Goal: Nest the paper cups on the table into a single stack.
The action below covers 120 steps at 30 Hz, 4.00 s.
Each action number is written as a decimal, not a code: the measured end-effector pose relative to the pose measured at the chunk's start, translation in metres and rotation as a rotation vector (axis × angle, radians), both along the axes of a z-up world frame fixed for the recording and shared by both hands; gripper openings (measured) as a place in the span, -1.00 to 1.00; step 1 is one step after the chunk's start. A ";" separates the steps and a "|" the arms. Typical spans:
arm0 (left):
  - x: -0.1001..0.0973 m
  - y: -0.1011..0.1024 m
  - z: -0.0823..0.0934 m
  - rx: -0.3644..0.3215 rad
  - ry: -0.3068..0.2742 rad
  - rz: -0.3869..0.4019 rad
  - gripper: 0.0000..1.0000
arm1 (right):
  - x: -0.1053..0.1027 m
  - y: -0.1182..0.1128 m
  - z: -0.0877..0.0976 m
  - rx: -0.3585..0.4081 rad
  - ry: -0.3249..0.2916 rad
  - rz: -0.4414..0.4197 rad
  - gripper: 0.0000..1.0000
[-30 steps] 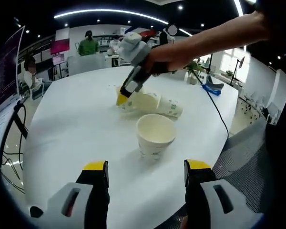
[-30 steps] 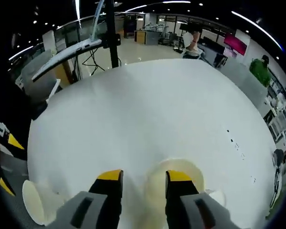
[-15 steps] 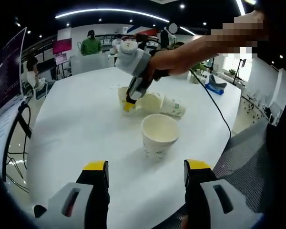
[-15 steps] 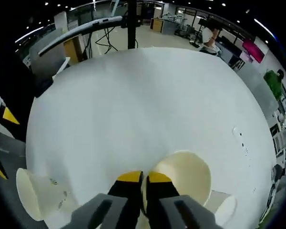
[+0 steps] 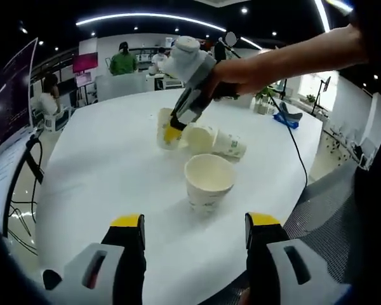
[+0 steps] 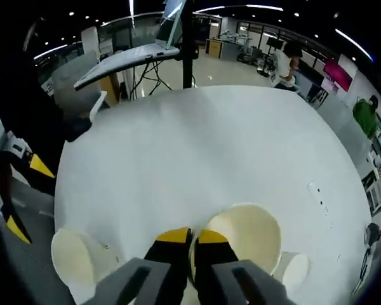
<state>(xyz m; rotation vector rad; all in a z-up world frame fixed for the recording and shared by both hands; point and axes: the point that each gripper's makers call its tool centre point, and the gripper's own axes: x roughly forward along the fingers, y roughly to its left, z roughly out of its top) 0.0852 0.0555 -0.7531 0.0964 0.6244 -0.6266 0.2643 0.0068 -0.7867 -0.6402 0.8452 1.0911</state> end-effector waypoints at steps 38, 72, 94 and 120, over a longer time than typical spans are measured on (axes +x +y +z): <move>0.005 -0.007 0.005 0.009 -0.031 -0.033 0.28 | -0.109 -0.006 0.074 0.060 -0.020 0.220 -1.00; 0.002 -0.009 0.005 0.011 -0.029 -0.044 0.27 | -0.169 0.003 0.052 -0.005 0.036 0.373 -1.00; -0.003 -0.008 0.004 0.011 -0.030 -0.041 0.27 | -0.178 0.004 0.031 -0.037 0.025 0.387 -1.00; 0.002 -0.008 0.001 0.008 -0.027 -0.041 0.26 | -0.172 0.005 0.022 -0.033 0.042 0.342 -0.94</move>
